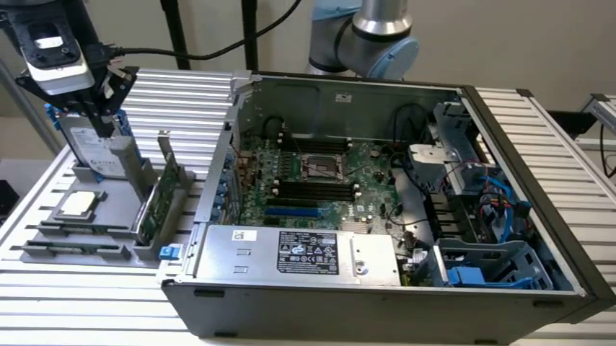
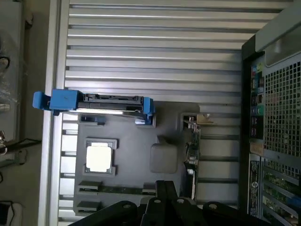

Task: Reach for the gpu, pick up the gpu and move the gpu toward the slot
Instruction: 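Reach for the gpu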

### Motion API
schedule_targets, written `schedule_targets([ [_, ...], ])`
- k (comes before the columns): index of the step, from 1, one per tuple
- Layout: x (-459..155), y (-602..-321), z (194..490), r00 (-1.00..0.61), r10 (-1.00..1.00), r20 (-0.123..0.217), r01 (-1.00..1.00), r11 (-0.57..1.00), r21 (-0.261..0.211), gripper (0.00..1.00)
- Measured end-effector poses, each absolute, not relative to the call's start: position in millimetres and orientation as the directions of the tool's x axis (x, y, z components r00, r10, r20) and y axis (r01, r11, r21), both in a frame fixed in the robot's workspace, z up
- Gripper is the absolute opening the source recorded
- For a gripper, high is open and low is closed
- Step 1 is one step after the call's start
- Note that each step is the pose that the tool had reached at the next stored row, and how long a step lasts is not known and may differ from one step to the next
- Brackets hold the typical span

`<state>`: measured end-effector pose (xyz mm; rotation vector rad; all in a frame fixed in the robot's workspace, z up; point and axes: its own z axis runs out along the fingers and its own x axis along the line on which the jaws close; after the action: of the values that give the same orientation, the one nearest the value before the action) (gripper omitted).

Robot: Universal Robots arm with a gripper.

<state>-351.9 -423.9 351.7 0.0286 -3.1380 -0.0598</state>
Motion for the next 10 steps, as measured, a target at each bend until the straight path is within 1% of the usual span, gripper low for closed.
schedule_targets([
  [10, -318, -435, 348, -1.000, -0.018, 0.003, -0.018, 0.999, 0.033, 0.11],
])
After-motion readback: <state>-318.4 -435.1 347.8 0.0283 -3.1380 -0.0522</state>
